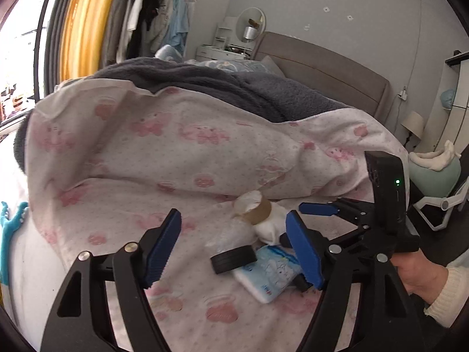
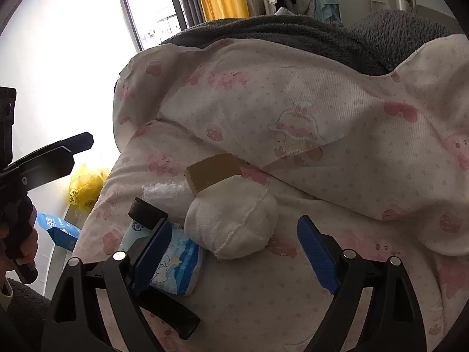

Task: Collect trash
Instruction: 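Grasp the brown tape core with the left gripper while the right gripper grasps the white sock ball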

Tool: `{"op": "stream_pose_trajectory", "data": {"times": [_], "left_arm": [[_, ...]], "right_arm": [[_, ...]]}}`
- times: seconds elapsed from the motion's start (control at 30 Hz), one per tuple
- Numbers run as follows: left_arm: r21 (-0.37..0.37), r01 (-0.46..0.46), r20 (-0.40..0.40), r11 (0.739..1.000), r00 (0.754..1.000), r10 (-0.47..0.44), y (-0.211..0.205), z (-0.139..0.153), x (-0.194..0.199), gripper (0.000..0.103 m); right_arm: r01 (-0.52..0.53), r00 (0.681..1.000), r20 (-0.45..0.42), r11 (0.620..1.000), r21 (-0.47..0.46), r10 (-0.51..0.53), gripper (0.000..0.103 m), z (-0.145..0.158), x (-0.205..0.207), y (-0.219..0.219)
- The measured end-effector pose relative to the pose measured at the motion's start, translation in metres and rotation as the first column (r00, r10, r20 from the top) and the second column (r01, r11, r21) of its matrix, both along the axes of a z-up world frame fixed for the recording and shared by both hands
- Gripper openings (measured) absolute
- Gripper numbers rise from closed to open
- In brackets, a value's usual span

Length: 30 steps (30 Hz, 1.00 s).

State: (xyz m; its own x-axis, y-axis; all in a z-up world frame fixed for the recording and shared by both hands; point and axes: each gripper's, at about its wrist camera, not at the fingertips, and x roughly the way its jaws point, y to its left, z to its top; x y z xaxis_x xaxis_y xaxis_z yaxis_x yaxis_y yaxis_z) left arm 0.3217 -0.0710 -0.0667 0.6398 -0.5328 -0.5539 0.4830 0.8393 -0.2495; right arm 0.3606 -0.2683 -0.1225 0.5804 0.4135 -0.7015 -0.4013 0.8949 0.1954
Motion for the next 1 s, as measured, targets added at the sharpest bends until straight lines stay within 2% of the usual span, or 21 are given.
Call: {"op": "stream_pose_trajectory", "data": {"times": [0.17,0.47,0.77,0.9,1.0], "left_arm": [[0.022,0.041,-0.036,0.999,0.999,-0.04,-0.018,-0.01,0.015,0.068],[-0.006,0.125,-0.107,0.992,0.986,-0.125,-0.041,-0.026,0.039,0.062],[-0.057,0.112,-0.184,0.992,0.976,-0.12,-0.05,-0.043,0.06,0.05],[-0.057,0.116,-0.218,0.992,0.968,-0.126,-0.055,-0.049,0.065,0.046],[-0.024,0.118,-0.235,0.993,0.965,-0.12,-0.061,-0.053,0.066,0.043]], "right_arm": [[-0.041,0.999,-0.015,0.999,0.0,0.041,0.08,-0.008,0.005,0.0],[-0.096,0.995,-0.017,0.995,0.021,0.096,0.068,-0.013,0.008,-0.003],[-0.129,0.991,-0.022,0.991,0.023,0.13,0.058,-0.014,0.009,-0.002],[-0.139,0.99,-0.025,0.99,0.017,0.139,0.053,-0.014,0.008,-0.001],[-0.142,0.989,-0.027,0.99,0.016,0.142,0.048,-0.014,0.008,0.0]]}}
